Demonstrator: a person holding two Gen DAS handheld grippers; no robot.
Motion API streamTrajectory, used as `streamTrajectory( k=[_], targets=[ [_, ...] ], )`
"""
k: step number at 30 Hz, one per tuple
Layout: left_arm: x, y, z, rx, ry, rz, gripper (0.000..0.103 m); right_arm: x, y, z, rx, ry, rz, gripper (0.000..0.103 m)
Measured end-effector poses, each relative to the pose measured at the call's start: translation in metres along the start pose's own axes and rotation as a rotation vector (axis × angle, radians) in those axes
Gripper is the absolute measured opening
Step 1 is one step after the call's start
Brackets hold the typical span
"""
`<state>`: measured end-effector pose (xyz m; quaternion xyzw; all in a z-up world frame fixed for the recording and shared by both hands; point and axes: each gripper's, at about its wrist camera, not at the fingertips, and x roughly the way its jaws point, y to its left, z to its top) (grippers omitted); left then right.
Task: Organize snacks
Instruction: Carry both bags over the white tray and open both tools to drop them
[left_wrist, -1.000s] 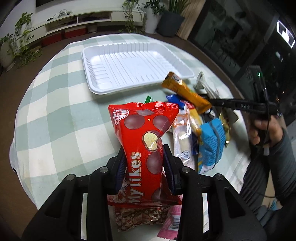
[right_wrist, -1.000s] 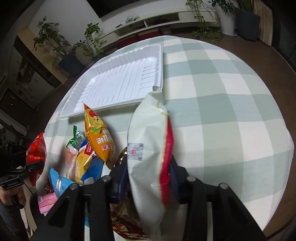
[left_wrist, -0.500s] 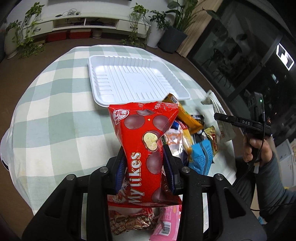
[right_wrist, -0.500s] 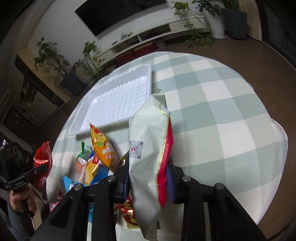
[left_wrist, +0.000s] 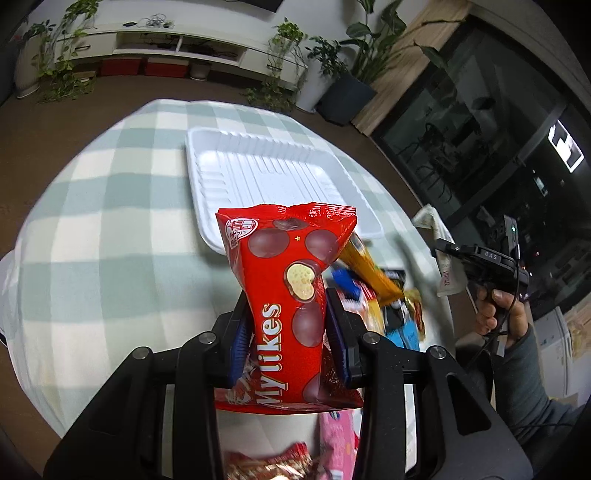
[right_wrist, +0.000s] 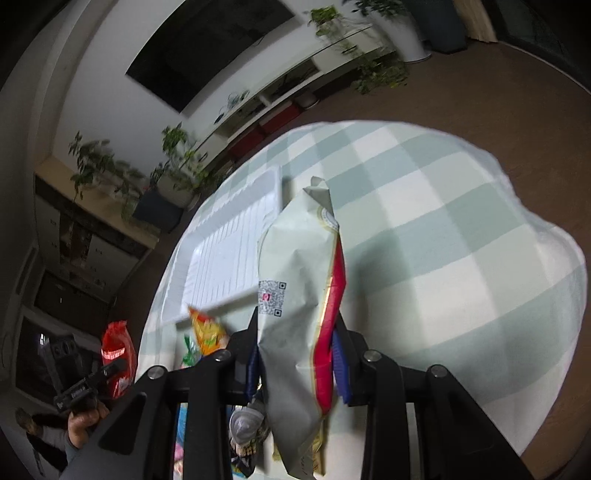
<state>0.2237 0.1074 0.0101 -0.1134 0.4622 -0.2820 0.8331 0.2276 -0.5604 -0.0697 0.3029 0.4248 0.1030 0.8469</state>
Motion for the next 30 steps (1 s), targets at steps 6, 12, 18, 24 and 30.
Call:
streamTrajectory(
  k=[6, 12, 18, 24, 30],
  targets=[
    [0.005, 0.003, 0.04, 0.01, -0.025, 0.035, 0.034, -0.004, -0.001, 0.046, 0.041, -0.088, -0.076, 0.034],
    [0.047, -0.017, 0.088, 0.056, 0.001, 0.058, 0.034, 0.047, 0.092, 0.07, -0.209, -0.023, -0.032, 0.034],
    [0.09, -0.026, 0.118, 0.067, 0.045, 0.088, 0.035, 0.123, 0.138, 0.074, -0.286, 0.094, -0.011, 0.034],
    [0.127, -0.006, 0.121, 0.012, 0.082, 0.121, 0.035, 0.17, 0.143, 0.07, -0.3, 0.159, -0.044, 0.034],
    [0.157, 0.001, 0.113, 0.013, 0.111, 0.159, 0.035, 0.193, 0.131, 0.067, -0.286, 0.184, -0.099, 0.034]
  ],
)
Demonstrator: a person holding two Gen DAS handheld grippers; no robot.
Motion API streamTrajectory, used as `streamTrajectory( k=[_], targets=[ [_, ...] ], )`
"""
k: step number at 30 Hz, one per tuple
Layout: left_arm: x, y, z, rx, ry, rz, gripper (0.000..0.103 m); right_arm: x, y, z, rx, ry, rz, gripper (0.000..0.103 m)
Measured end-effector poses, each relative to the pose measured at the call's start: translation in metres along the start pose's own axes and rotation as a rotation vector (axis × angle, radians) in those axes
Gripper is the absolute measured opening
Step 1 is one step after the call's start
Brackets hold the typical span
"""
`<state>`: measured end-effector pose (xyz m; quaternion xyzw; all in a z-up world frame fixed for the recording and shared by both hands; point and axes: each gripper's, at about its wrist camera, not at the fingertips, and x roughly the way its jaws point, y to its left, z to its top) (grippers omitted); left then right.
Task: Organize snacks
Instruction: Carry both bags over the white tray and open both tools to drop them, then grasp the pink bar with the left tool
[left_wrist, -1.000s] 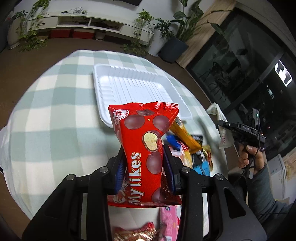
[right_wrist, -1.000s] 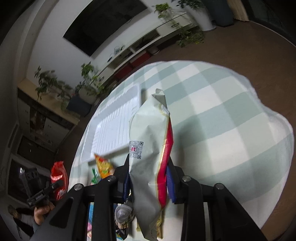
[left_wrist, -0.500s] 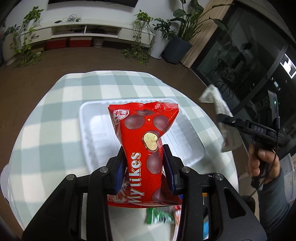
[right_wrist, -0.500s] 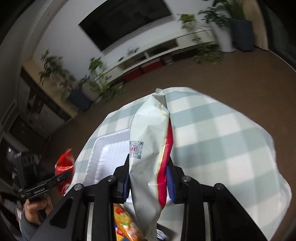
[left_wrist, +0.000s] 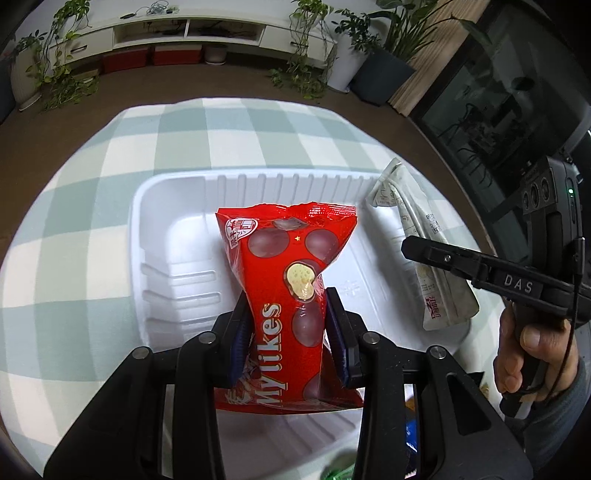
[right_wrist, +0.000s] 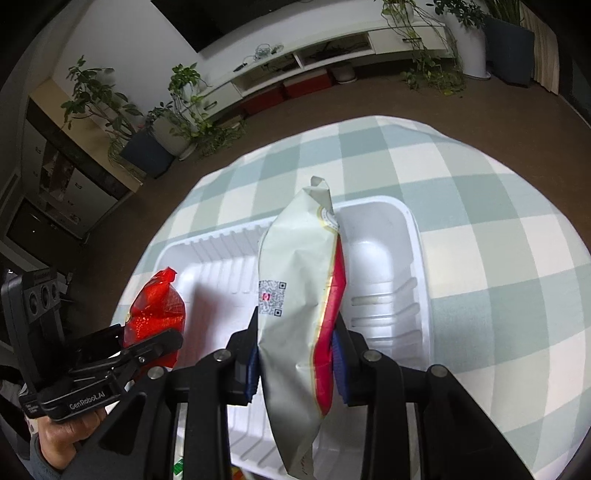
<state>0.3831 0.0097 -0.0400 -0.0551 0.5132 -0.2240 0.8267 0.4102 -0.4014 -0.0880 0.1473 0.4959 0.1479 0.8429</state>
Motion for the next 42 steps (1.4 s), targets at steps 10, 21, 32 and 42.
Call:
streamTrajectory(
  k=[10, 21, 32, 42],
  targets=[
    [0.027, -0.012, -0.001, 0.016, 0.008, 0.065, 0.051, 0.011, 0.005, -0.008, -0.067, 0.012, -0.071, 0.04],
    [0.0, -0.009, -0.004, 0.028, -0.034, 0.113, 0.072, -0.004, 0.007, -0.012, -0.094, -0.018, -0.114, 0.055],
    [-0.115, -0.022, -0.048, 0.071, -0.238, 0.106, 0.103, -0.086, -0.005, -0.025, -0.054, -0.121, -0.049, 0.077],
    [-0.209, -0.029, -0.155, 0.129, -0.363, 0.123, 0.103, -0.172, -0.024, -0.126, 0.035, -0.235, 0.108, 0.098]
  ],
)
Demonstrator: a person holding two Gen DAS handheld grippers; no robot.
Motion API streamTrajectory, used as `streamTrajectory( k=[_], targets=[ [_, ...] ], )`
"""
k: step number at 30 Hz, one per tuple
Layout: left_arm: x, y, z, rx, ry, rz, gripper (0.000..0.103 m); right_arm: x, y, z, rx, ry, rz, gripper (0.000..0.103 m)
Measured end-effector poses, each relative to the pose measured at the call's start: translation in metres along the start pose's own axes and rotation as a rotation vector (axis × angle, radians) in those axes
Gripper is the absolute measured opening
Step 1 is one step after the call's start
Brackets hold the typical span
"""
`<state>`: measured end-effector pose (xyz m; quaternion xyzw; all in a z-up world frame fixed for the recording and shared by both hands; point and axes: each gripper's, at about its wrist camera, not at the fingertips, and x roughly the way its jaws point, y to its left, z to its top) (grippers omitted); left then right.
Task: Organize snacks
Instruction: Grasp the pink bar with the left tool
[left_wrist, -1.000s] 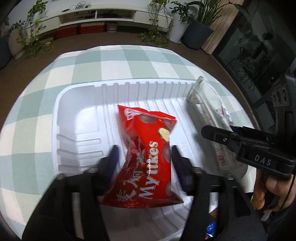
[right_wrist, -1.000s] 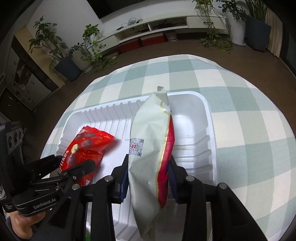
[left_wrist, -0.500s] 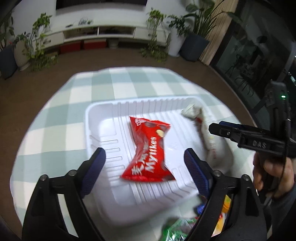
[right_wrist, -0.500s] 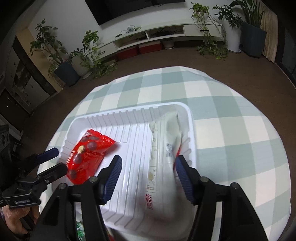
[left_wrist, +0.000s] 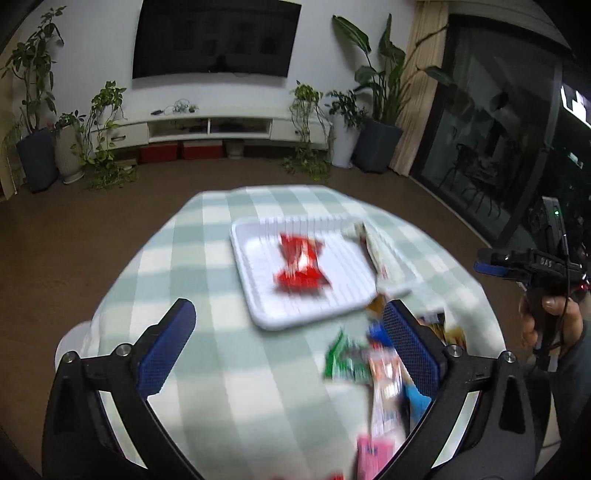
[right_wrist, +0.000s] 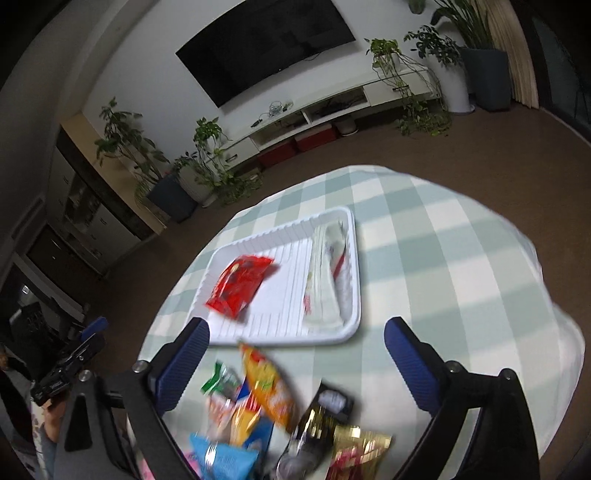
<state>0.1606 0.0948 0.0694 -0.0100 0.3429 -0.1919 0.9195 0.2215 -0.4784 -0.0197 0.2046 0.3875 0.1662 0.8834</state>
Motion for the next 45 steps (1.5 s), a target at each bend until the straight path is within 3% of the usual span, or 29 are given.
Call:
streamTrajectory(
  k=[6, 12, 15, 20, 25, 30, 36, 39, 45],
  targets=[
    [-0.019, -0.048, -0.066, 0.181, 0.17, 0.027, 0.103, -0.033, 0.003, -0.072, 0.036, -0.01, 0.012, 0.101],
    [0.001, -0.098, -0.122, 0.394, 0.351, 0.055, 0.103, -0.044, 0.017, -0.127, -0.007, -0.002, -0.045, 0.101],
    [0.013, -0.115, -0.132, 0.47, 0.417, 0.051, 0.103, -0.044, 0.026, -0.145, -0.04, 0.014, -0.051, 0.101],
    [0.024, -0.124, -0.128, 0.492, 0.465, 0.04, 0.101, -0.04, 0.033, -0.158, -0.058, 0.032, -0.041, 0.101],
    [0.044, -0.119, -0.126, 0.501, 0.548, 0.038, 0.084, -0.038, 0.037, -0.163, -0.06, 0.044, -0.026, 0.101],
    [0.058, -0.117, -0.131, 0.542, 0.616, 0.039, 0.081, -0.037, 0.037, -0.163, -0.057, 0.046, -0.029, 0.101],
    [0.068, -0.116, -0.13, 0.549, 0.647, 0.034, 0.08, -0.035, 0.039, -0.165, -0.063, 0.051, -0.03, 0.1],
    [0.072, -0.116, -0.131, 0.546, 0.672, 0.011, 0.067, -0.034, 0.039, -0.166, -0.063, 0.057, -0.026, 0.099],
    [0.078, -0.114, -0.13, 0.553, 0.704, -0.001, 0.067, -0.033, 0.04, -0.167, -0.06, 0.064, -0.03, 0.096]
  ],
)
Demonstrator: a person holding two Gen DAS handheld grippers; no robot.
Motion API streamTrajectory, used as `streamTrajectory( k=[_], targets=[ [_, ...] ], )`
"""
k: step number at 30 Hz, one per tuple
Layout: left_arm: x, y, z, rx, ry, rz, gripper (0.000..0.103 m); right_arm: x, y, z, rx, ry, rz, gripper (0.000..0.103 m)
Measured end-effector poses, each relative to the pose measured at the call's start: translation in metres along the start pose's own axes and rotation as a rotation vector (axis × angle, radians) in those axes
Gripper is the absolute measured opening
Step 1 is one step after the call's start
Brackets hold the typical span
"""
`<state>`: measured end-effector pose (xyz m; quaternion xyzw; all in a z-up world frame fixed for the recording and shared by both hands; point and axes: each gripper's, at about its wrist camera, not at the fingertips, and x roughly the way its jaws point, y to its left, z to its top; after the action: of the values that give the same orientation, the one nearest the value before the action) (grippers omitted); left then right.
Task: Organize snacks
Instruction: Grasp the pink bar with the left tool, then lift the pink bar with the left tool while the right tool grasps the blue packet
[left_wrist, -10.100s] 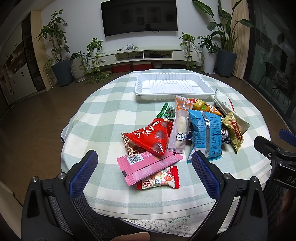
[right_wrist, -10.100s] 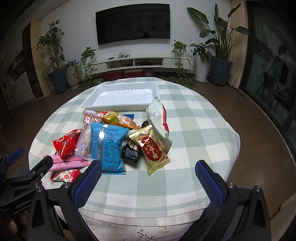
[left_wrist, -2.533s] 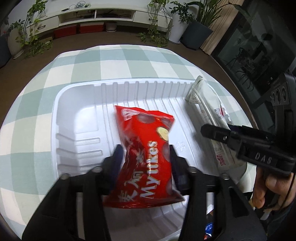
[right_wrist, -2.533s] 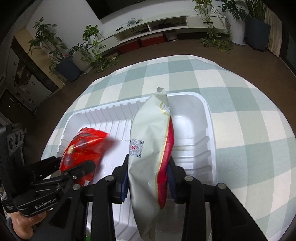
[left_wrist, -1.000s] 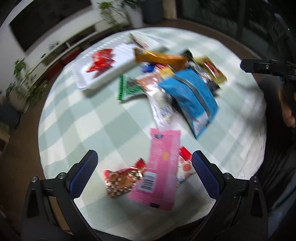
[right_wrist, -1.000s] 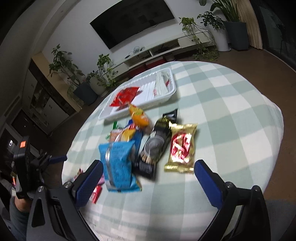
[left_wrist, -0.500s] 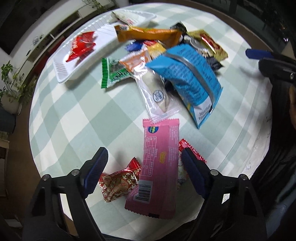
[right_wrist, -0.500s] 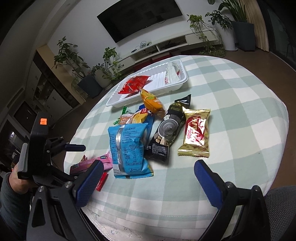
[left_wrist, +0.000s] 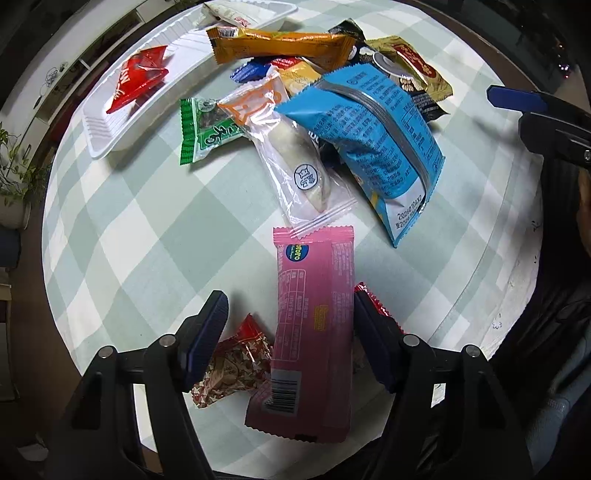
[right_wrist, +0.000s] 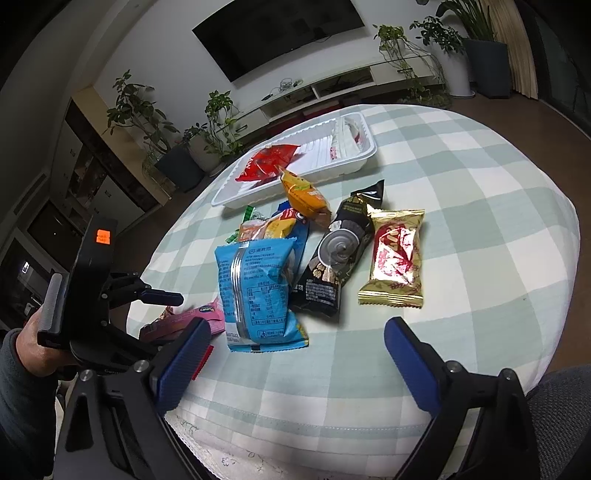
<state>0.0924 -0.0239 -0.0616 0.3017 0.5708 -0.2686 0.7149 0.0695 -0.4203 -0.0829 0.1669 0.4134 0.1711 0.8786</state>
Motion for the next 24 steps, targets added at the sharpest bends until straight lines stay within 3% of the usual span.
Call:
streamTrajectory(
  k=[2, 3, 6, 16, 24],
  targets=[
    [0.0, -0.001, -0.001, 0.002, 0.005, -0.015, 0.053, 0.0, 0.001, -0.001, 0.0, 0.003, 0.001, 0.095],
    [0.002, -0.001, 0.0, 0.003, 0.009, -0.022, 0.037, 0.0, 0.001, -0.001, 0.0, -0.001, -0.002, 0.093],
    [0.004, 0.002, 0.0, 0.008, 0.007, -0.019, 0.03, 0.001, 0.001, -0.001, 0.001, -0.003, -0.006, 0.091],
    [-0.002, 0.018, -0.008, -0.056, -0.056, -0.061, 0.025, 0.003, 0.009, 0.001, -0.019, 0.0, -0.002, 0.09],
    [-0.023, 0.042, -0.019, -0.173, -0.162, -0.15, 0.025, 0.017, 0.032, 0.01, -0.089, 0.005, -0.013, 0.09]
  ],
)
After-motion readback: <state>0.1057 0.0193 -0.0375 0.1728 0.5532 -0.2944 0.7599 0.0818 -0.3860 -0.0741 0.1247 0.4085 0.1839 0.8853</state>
